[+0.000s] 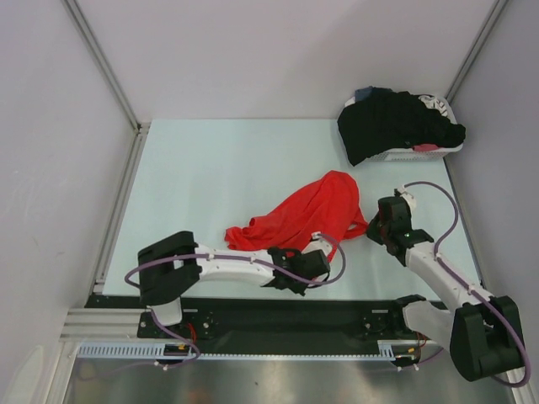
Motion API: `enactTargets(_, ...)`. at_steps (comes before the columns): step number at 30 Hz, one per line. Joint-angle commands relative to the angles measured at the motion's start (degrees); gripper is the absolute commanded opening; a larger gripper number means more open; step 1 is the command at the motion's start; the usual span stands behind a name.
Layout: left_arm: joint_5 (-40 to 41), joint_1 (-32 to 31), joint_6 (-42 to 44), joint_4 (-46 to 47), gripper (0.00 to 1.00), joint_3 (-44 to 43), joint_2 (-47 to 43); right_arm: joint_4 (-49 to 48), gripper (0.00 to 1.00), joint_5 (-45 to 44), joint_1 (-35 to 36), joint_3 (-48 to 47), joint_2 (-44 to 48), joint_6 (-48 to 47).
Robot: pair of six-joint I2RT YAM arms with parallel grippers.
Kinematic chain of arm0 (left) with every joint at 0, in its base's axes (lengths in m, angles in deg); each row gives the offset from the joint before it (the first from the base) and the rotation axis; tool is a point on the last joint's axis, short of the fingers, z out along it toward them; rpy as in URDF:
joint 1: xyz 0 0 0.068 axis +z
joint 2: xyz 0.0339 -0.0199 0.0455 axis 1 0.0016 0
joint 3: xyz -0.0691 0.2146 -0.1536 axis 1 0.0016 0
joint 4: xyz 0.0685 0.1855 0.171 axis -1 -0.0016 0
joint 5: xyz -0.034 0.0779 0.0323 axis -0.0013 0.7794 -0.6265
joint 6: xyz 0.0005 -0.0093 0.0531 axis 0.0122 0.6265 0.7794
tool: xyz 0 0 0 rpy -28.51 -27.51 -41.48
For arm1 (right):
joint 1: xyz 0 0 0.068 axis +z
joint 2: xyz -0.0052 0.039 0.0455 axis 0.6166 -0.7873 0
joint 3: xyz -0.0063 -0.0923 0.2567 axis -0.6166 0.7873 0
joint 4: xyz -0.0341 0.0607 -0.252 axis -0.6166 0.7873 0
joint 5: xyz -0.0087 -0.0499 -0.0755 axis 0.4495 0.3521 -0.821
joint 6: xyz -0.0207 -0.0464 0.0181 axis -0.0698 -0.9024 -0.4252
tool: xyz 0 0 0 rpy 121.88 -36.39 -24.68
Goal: Fold and stack the tank tops
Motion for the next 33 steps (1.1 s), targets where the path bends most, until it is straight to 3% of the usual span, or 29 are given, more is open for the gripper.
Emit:
enactTargets(1,2.3,3.7,0.0,-0.6,0.0,2.9,-7.5,3.5,0.0,-3.7,-2.9,-1.9,2.7,-0.7)
enactTargets(3,1.4,6.3,0.8,-0.8,0.0,4.8,-15.7,4.7,0.0,-4.0,-4.5,-2.1,4.1,-0.6)
enactTargets(8,-1.9,23.6,2.5,-5.5,0.01,9.4,-38.8,7.2,0.0,-3.1,-11.5,-4.3,8.1,-0.5)
enactTargets(10,-1.3,33.0,2.5,-8.0,0.0,7.0,-47.8,7.6,0.0,-0.8,-13.8,-7.4,8.2,-1.4)
enactTargets(14,-1.1,44.3,4.5,-14.3,0.0,-2.8,-53.0,10.6,0.0,3.0,-16.3,-17.6,6.7,-2.6)
enactTargets(21,11.0,48.2,9.1,-25.5,0.0,-25.6,-52.7,14.3,0.0,9.4,-16.2,-33.7,13.2,-5.7)
enactTargets(28,17.9,48.1,11.1,-32.4,0.0,-40.2,-56.0,17.5,0.0,12.9,-16.2,-44.0,20.8,-7.7)
enactTargets(33,21.9,48.2,13.6,-35.6,0.0,-50.1,-55.1,18.8,0.0,10.9,-16.2,-53.9,20.5,-10.0)
